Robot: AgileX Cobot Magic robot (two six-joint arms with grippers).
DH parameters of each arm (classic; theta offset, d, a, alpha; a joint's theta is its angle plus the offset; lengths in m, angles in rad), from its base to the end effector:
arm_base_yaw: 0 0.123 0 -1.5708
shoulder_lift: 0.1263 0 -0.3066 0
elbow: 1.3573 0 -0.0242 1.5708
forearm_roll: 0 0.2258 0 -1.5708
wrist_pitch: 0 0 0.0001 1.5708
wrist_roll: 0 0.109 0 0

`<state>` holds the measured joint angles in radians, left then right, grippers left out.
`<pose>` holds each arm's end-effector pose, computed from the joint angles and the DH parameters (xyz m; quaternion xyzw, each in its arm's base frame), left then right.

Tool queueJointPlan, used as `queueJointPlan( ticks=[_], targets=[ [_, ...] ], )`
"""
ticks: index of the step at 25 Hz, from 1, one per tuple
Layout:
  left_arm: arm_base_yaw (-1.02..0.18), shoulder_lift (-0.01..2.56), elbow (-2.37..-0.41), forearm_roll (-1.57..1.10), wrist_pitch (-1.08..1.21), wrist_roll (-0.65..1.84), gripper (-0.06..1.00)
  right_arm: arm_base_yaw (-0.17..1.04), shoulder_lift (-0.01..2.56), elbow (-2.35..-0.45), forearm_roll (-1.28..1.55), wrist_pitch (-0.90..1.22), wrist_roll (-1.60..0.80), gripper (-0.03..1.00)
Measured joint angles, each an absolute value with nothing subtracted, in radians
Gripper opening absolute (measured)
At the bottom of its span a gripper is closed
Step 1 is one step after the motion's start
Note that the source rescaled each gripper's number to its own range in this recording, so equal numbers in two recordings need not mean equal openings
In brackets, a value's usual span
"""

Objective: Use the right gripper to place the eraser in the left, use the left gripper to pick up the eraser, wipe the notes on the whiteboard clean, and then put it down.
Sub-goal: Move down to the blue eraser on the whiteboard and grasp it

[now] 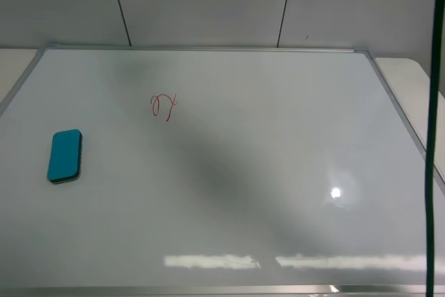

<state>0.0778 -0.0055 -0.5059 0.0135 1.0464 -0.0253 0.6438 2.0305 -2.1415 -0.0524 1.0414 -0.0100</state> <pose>-0.0333 -0.0013 0.2599 -0.0439 0.8453 0.0207 0.5321 0.3697 0.2713 0.3653 -0.3041 0.8834 0.0863 0.3460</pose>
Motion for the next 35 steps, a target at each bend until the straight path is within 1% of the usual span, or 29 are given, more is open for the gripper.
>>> queueJointPlan(
  ticks=[9, 14, 17, 21, 26, 30, 33, 35],
  targets=[
    [0.078, -0.006, -0.506, 0.014, 1.046, -0.025, 1.0, 0.534, 1.975, -2.142, -0.213, 1.195, 0.091, 0.0],
    [0.078, -0.006, -0.506, 0.014, 1.046, -0.025, 1.0, 0.485, 1.892, -2.137, -0.243, 1.213, 0.091, 0.0],
    [0.078, -0.006, -0.506, 0.014, 1.046, -0.025, 1.0, 0.471, 1.809, -2.088, -0.253, 1.212, 0.079, 0.0],
    [0.078, -0.006, -0.506, 0.014, 1.046, -0.025, 1.0, 0.439, 1.649, -1.927, -0.271, 1.203, 0.075, 0.0],
    [0.078, -0.006, -0.506, 0.014, 1.046, -0.025, 1.0, 0.374, 1.413, -1.591, -0.284, 1.075, 0.113, 0.0],
    [0.078, -0.006, -0.506, 0.014, 1.046, -0.025, 1.0, 0.314, 1.239, -1.333, -0.345, 0.991, 0.241, 0.0],
    [0.078, -0.006, -0.506, 0.014, 1.046, -0.025, 1.0, 0.24, 1.132, -1.208, -0.348, 0.971, 0.358, 0.0],
    [0.078, -0.006, -0.506, 0.014, 1.046, -0.025, 1.0, 0.195, 1.064, -1.143, -0.35, 0.97, 0.391, 0.0]
  ],
)
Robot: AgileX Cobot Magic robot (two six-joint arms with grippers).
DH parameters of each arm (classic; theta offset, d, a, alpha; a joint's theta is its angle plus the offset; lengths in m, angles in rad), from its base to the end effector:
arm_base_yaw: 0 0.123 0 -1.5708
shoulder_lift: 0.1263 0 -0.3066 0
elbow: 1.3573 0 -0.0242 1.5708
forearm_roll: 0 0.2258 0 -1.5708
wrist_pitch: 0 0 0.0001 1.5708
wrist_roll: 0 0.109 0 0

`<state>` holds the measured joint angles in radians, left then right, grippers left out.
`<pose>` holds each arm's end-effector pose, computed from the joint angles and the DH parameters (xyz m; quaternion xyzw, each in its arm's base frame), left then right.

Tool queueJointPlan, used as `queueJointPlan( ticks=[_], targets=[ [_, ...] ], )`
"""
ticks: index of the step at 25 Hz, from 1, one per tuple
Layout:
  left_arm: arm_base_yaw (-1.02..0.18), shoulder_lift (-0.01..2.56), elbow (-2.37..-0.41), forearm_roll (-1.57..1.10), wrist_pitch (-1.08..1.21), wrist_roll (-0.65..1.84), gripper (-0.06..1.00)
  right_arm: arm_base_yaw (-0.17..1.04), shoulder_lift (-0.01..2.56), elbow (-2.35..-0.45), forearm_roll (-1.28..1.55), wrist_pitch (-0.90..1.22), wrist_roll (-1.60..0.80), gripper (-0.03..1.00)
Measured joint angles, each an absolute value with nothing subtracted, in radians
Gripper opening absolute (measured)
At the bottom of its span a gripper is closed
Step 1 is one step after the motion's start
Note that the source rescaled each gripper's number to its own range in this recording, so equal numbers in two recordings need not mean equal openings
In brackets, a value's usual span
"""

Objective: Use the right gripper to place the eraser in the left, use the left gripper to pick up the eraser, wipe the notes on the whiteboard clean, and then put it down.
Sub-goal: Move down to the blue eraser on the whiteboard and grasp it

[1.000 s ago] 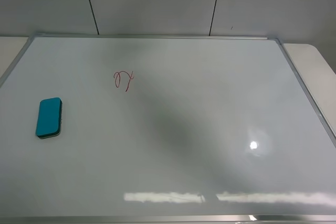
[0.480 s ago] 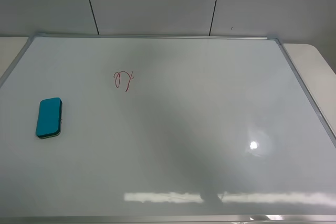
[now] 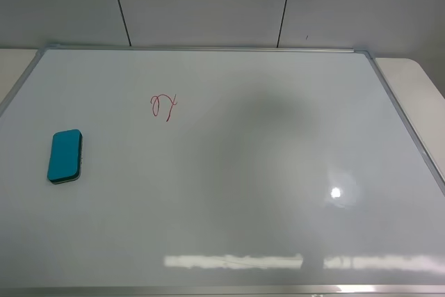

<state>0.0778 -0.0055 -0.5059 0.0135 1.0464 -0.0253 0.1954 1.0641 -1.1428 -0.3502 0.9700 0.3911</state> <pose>-0.0333 -0.0013 0.2599 -0.0439 0.8453 0.0207 0.5321 0.1821 0.0046 0.3957 0.0518 0.9125 -0.0564 0.4018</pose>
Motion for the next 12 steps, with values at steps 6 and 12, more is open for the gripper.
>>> queueJointPlan(
  ticks=[6, 12],
  targets=[
    [0.078, -0.006, -0.506, 0.014, 1.046, -0.025, 1.0, 0.115, 0.857, -0.959, -0.347, 0.973, 0.419, 0.0],
    [0.078, -0.006, -0.506, 0.014, 1.046, -0.025, 1.0, 0.106, 0.655, -0.804, -0.328, 0.963, 0.422, 0.0]
  ],
)
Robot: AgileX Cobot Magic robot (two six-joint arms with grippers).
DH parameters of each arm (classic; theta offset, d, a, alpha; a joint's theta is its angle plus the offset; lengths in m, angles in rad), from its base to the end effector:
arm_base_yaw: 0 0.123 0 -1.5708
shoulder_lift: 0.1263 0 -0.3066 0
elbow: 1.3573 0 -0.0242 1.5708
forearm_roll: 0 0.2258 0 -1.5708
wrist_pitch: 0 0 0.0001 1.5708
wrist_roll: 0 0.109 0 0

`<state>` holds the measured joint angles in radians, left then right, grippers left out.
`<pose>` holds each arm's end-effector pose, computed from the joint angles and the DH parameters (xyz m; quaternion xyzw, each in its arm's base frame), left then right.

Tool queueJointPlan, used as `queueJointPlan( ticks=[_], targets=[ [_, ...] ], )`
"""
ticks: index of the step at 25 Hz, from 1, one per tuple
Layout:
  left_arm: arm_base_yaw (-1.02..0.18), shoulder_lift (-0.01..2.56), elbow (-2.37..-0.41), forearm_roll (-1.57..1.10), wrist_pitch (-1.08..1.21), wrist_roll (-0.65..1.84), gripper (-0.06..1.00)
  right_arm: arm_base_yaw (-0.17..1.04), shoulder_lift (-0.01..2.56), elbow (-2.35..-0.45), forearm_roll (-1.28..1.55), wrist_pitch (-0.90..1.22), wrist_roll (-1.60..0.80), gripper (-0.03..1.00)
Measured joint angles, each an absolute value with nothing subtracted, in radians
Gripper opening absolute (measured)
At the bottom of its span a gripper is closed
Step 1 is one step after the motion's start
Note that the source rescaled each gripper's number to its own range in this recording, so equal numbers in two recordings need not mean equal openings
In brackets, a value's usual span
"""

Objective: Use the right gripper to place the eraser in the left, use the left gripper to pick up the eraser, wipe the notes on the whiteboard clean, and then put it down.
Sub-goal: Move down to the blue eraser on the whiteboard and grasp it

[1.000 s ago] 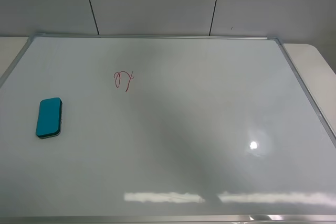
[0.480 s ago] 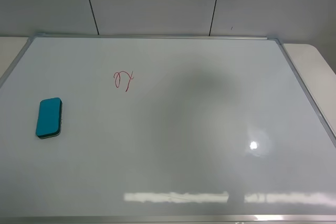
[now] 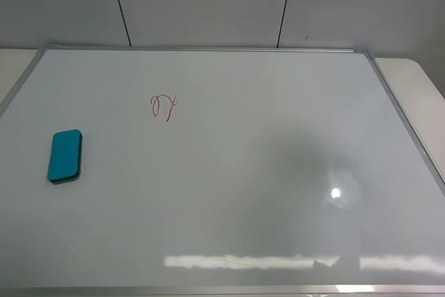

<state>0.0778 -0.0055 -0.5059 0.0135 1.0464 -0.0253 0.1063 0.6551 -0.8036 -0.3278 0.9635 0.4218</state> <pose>-0.0333 -0.0013 0.2599 -0.0439 0.8453 0.0207 0.5321 0.0791 -0.0206 0.3472 0.1117 0.8938 -0.0495 0.4315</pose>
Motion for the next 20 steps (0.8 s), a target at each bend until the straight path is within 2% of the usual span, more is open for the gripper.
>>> queueJointPlan(
  ticks=[3, 9, 20],
  targets=[
    [0.078, -0.006, -0.506, 0.014, 1.046, -0.025, 1.0, 0.055, 0.582, -0.738, -0.286, 0.948, 0.411, 0.0],
    [0.078, -0.006, -0.506, 0.014, 1.046, -0.025, 1.0, -0.131, 0.478, -0.637, -0.131, 0.956, 0.255, 0.0],
    [0.078, -0.006, -0.506, 0.014, 1.046, -0.025, 1.0, -0.148, 0.159, -0.606, -0.12, 1.123, 0.195, 0.0]
  ],
)
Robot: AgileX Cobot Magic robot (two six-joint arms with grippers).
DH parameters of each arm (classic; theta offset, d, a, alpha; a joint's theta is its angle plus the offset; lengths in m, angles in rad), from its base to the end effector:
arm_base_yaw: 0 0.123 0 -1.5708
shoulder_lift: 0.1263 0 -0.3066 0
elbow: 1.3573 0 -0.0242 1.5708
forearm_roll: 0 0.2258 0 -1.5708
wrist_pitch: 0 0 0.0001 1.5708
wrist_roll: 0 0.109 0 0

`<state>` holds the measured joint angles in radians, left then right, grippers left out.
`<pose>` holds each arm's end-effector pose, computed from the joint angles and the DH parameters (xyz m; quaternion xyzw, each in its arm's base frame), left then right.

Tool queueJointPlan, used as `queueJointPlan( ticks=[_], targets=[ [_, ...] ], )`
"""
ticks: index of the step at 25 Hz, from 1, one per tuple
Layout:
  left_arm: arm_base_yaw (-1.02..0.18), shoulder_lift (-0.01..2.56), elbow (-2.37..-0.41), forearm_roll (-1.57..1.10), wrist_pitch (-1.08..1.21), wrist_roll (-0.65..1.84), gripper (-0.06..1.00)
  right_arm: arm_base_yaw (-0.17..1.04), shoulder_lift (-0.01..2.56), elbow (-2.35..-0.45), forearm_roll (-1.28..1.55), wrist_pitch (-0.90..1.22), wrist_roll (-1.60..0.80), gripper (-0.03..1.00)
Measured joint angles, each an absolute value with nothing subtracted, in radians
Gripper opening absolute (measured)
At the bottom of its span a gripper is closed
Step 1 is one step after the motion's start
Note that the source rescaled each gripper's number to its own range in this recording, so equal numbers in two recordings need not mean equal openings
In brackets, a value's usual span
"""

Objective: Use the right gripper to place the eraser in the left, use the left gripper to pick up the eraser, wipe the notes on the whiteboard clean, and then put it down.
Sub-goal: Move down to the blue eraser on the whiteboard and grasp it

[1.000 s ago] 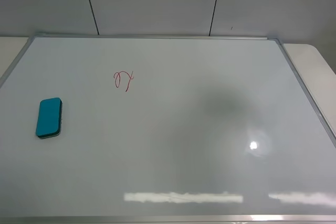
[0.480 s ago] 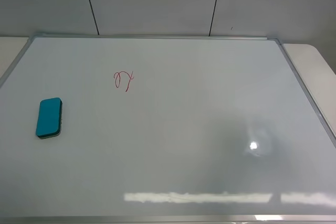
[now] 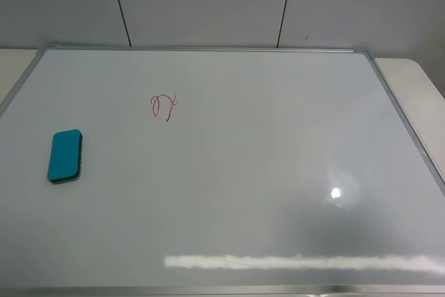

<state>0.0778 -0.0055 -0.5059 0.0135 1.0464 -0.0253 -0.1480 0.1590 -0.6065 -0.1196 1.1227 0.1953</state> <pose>-0.0333 -0.0013 0.2599 -0.0439 0.8453 0.0207 0.5321 -0.0235 -0.0084 0.2852 0.1529 0.8667 -0.0486 0.4723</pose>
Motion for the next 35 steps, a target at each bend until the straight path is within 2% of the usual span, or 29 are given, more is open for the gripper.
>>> queueJointPlan(
  ticks=[3, 5, 6, 8, 9, 10, 12, 17, 35],
  targets=[
    [0.078, -0.006, -0.506, 0.014, 1.046, -0.025, 1.0, -0.148, 0.072, -0.606, -0.111, 1.139, 0.124, 0.07],
    [0.078, -0.006, -0.506, 0.014, 1.046, -0.025, 1.0, -0.148, 0.031, -0.606, -0.096, 1.14, 0.092, 0.21],
    [0.078, -0.006, -0.506, 0.014, 1.046, -0.025, 1.0, -0.148, 0.014, -0.606, -0.086, 1.138, 0.08, 0.34],
    [0.078, -0.006, -0.506, 0.014, 1.046, -0.025, 1.0, -0.144, -0.002, -0.606, -0.068, 1.139, 0.065, 0.67],
    [0.078, -0.006, -0.506, 0.014, 1.046, -0.025, 1.0, -0.138, -0.002, -0.604, -0.063, 1.136, 0.06, 0.79],
    [0.078, -0.006, -0.506, 0.014, 1.046, -0.025, 1.0, -0.13, -0.002, -0.595, -0.059, 1.13, 0.055, 0.88],
    [0.078, -0.006, -0.506, 0.014, 1.046, -0.025, 1.0, -0.107, -0.002, -0.566, -0.059, 1.103, 0.053, 0.96],
    [0.078, -0.006, -0.506, 0.014, 1.046, -0.025, 1.0, -0.085, -0.002, -0.504, -0.048, 1.075, 0.045, 1.0],
    [0.078, -0.006, -0.506, 0.014, 1.046, -0.025, 1.0, -0.085, -0.002, -0.502, -0.048, 1.065, 0.037, 1.0]
  ],
)
